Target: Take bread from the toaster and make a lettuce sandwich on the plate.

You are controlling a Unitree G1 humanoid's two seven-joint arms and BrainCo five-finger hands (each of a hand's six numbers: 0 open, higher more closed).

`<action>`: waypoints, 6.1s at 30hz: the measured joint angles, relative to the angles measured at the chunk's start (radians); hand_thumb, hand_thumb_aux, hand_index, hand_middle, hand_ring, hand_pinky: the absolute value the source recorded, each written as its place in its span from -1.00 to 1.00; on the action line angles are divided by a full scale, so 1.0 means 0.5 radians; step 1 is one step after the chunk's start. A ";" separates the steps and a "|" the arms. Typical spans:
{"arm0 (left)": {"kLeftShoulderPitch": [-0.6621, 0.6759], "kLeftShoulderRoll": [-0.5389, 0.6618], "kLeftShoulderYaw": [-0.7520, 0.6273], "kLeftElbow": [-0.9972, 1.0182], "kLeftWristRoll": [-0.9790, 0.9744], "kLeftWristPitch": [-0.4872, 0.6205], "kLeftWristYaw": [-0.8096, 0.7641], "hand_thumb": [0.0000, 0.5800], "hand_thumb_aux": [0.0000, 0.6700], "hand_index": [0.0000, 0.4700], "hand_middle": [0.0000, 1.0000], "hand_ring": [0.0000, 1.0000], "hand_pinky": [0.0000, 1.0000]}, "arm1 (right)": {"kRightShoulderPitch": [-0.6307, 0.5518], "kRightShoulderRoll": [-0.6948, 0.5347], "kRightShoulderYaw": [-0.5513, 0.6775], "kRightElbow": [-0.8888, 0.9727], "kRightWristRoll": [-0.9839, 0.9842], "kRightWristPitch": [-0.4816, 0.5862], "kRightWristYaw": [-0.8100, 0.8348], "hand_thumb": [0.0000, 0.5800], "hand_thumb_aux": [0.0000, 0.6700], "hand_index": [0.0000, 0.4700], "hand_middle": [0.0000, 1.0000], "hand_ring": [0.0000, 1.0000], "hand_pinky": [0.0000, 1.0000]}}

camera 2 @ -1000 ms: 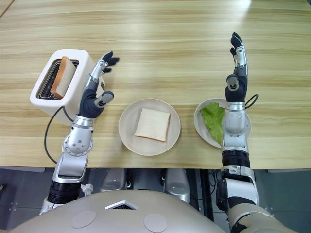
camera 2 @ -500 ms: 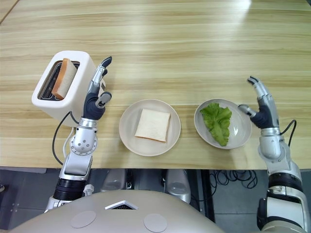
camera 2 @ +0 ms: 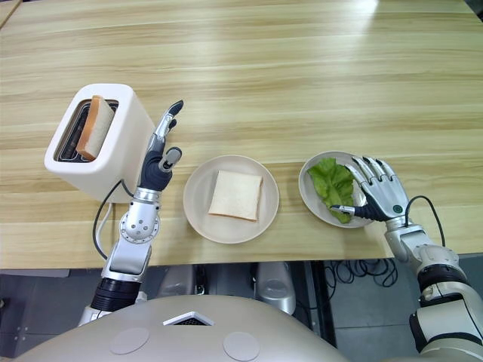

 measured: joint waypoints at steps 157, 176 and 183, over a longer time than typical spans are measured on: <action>-0.012 0.418 0.726 -0.443 0.399 0.189 0.245 -1.00 -1.00 -1.00 -1.00 -1.00 -1.00 | -0.327 0.589 0.347 -1.187 0.372 -0.498 0.830 -1.00 -1.00 -1.00 -1.00 -1.00 -1.00; -0.015 0.625 0.666 -0.041 0.814 0.748 0.136 -1.00 -1.00 -1.00 -1.00 -1.00 -1.00 | -0.156 0.653 -0.157 -1.155 0.647 -0.451 0.741 -1.00 -1.00 -1.00 -1.00 -1.00 -1.00; -0.041 0.645 0.653 -0.002 0.782 0.802 0.116 0.67 0.19 0.17 -1.00 -1.00 -1.00 | -0.154 0.693 -0.157 -1.155 0.616 -0.460 0.734 -1.00 -1.00 -1.00 -1.00 -1.00 -1.00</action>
